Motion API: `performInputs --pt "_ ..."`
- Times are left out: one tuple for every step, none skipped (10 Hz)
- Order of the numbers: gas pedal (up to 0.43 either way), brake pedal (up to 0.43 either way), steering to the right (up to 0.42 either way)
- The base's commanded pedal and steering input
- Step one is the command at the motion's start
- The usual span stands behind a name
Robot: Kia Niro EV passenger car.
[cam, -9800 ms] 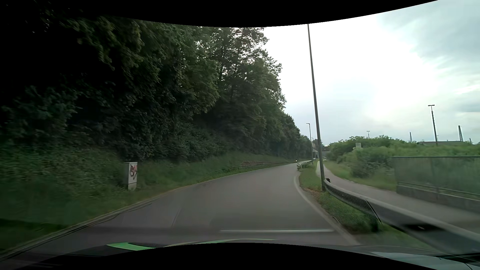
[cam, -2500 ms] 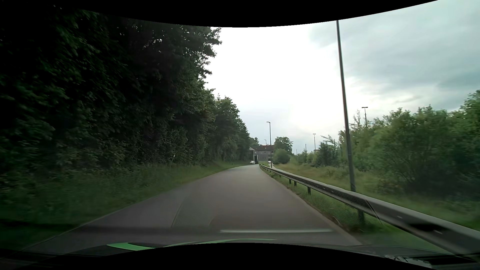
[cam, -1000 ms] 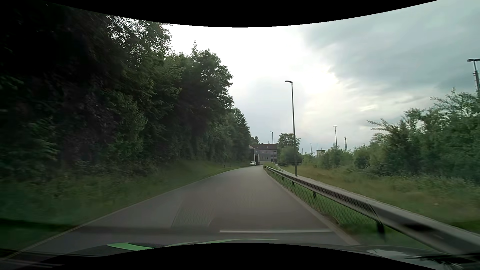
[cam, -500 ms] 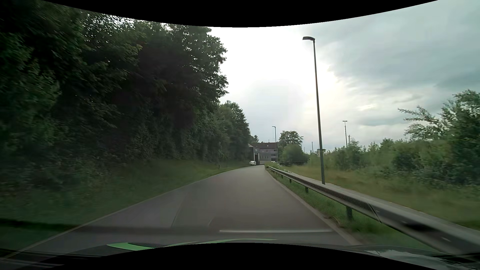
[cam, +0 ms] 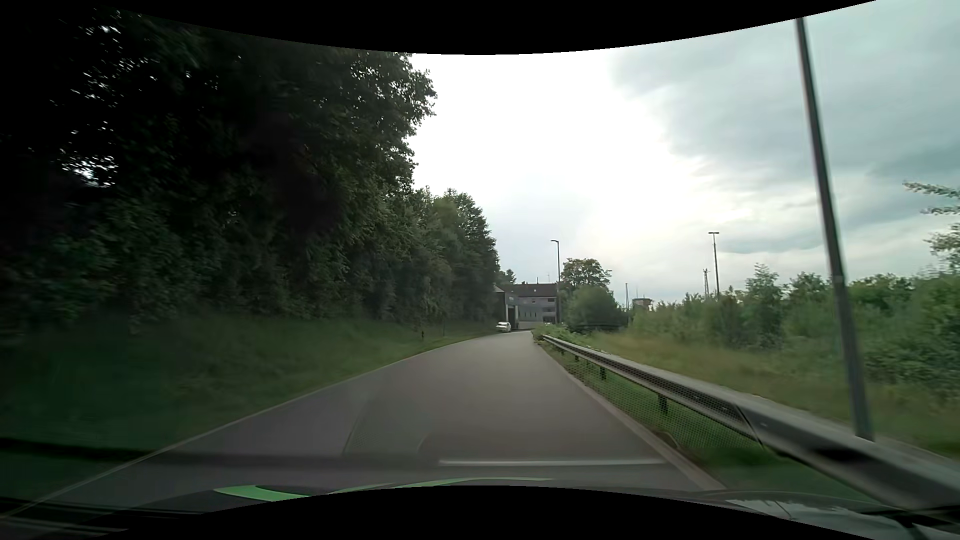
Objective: Follow the waypoints while adhering to traffic rules and regulations
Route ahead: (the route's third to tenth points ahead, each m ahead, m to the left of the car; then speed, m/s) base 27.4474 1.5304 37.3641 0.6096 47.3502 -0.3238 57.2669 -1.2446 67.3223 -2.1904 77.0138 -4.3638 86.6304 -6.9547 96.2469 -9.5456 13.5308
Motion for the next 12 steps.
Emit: performInputs --pt "0.087 0.000 0.005" --pt "0.087 0.000 0.004" --pt "0.087 0.000 0.005" --pt "0.087 0.000 0.004" --pt "0.087 0.000 0.006" --pt "0.087 0.000 0.007" --pt "0.087 0.000 0.007" --pt "0.087 0.000 0.007" --pt "0.087 0.000 0.007" --pt "0.087 0.000 0.007" --pt "0.087 0.000 0.007" --pt "0.087 0.000 0.007"
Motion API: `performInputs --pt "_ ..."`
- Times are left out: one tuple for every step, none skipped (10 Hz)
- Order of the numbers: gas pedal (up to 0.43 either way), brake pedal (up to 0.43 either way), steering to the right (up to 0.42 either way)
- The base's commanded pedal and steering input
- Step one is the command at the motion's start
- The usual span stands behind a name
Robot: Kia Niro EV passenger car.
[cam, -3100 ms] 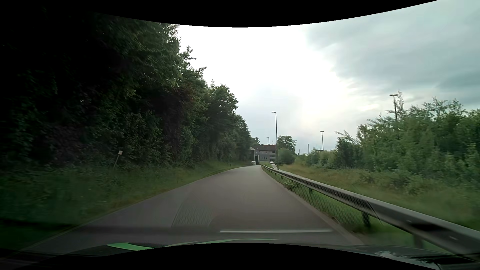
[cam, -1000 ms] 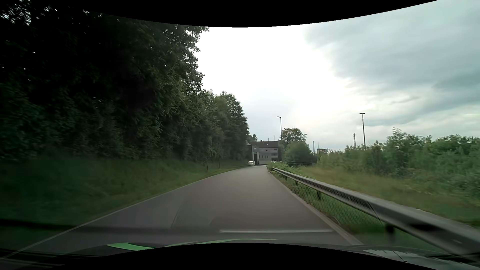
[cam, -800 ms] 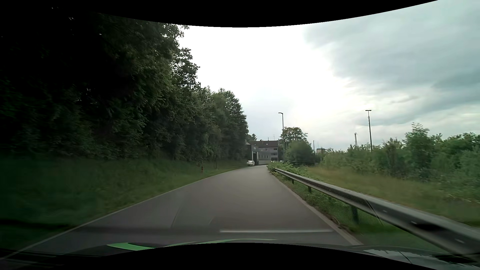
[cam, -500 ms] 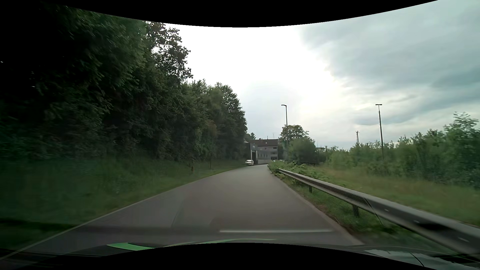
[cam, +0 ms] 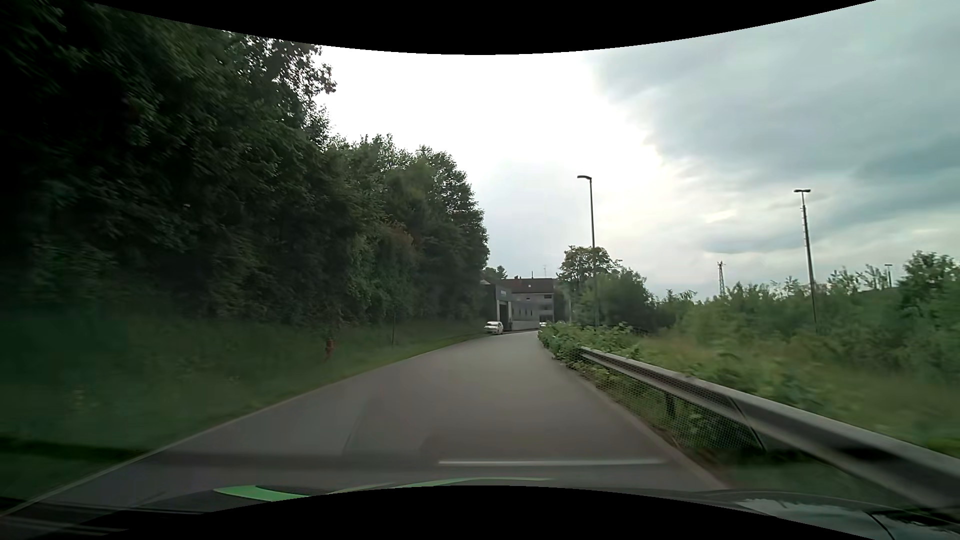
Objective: Follow the waypoints while adhering to traffic rules and regulations
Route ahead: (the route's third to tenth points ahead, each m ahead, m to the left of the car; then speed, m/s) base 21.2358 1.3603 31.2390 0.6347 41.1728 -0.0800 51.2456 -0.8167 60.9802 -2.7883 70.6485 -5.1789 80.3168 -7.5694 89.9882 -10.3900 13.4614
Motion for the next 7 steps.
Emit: performInputs --pt "0.087 0.000 0.007" --pt "0.087 0.000 0.007" --pt "0.087 0.000 0.007" --pt "0.087 0.000 0.007" --pt "0.087 0.000 0.006" --pt "0.087 0.000 0.006" --pt "0.087 0.000 0.006"
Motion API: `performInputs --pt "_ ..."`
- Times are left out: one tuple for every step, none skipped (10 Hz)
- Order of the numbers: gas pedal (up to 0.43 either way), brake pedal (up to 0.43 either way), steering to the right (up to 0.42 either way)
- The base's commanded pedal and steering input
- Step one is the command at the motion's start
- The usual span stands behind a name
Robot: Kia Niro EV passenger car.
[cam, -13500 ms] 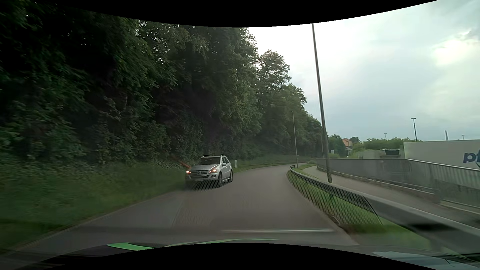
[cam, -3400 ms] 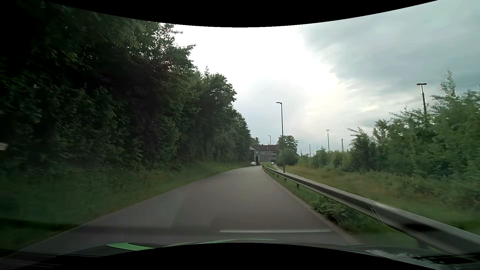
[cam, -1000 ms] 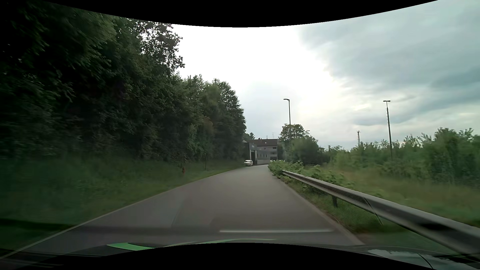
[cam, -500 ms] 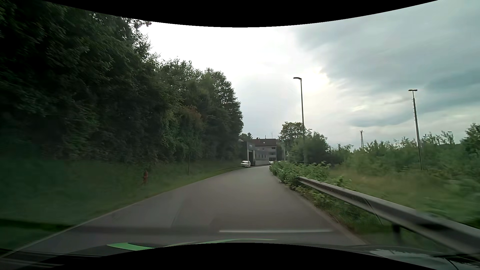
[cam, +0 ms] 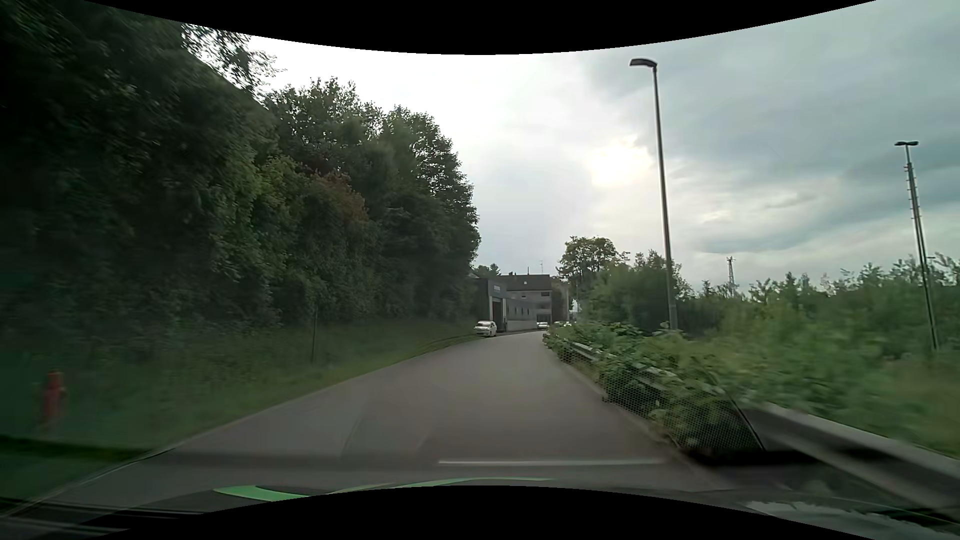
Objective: Follow the waypoints while adhering to traffic rules and regulations
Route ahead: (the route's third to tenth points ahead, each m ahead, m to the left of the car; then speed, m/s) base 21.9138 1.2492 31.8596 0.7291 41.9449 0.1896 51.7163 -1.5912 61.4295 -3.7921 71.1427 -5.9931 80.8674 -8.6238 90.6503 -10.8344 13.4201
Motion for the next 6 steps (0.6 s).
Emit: performInputs --pt "0.087 0.000 0.006" --pt "0.087 0.000 0.006" --pt "0.067 0.000 0.007" --pt "0.000 0.000 0.007" --pt "0.000 0.000 0.008" --pt "0.008 0.000 0.008"
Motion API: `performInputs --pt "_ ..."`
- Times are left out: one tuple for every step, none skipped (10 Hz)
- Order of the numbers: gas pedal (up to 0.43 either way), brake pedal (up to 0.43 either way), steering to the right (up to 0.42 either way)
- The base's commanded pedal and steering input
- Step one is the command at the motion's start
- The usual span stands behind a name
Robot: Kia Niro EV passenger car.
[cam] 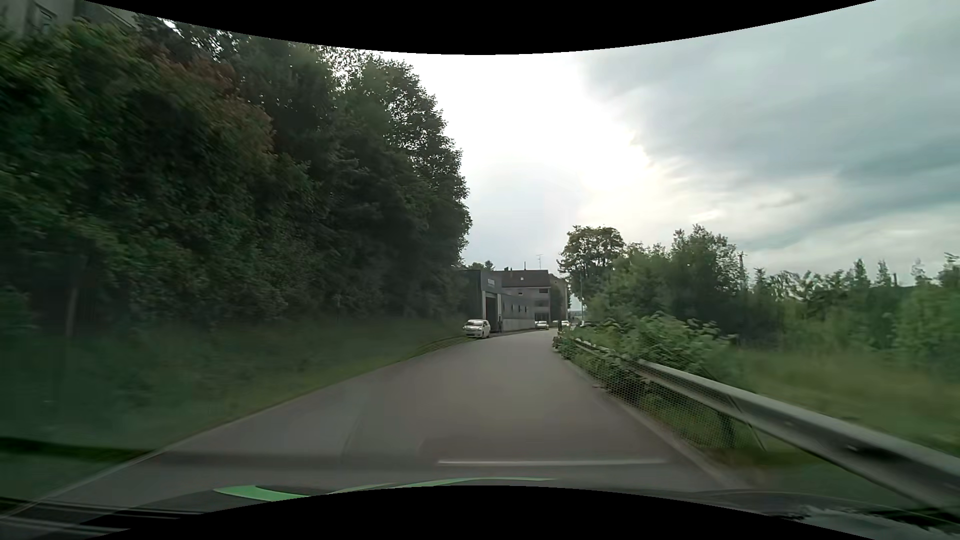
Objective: Follow the waypoints while adhering to traffic rules and regulations
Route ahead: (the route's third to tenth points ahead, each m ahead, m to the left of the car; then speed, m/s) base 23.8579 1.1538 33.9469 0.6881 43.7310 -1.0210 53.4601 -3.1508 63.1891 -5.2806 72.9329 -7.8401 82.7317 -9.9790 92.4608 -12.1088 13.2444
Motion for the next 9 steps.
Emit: performInputs --pt "0.028 0.000 0.008" --pt "0.028 0.000 0.010" --pt "0.028 0.000 0.012" --pt "0.028 0.000 0.014" --pt "0.000 0.000 0.017" --pt "0.000 0.000 0.019" --pt "0.000 0.000 0.021" --pt "0.000 0.000 0.024" --pt "0.000 0.000 0.025"
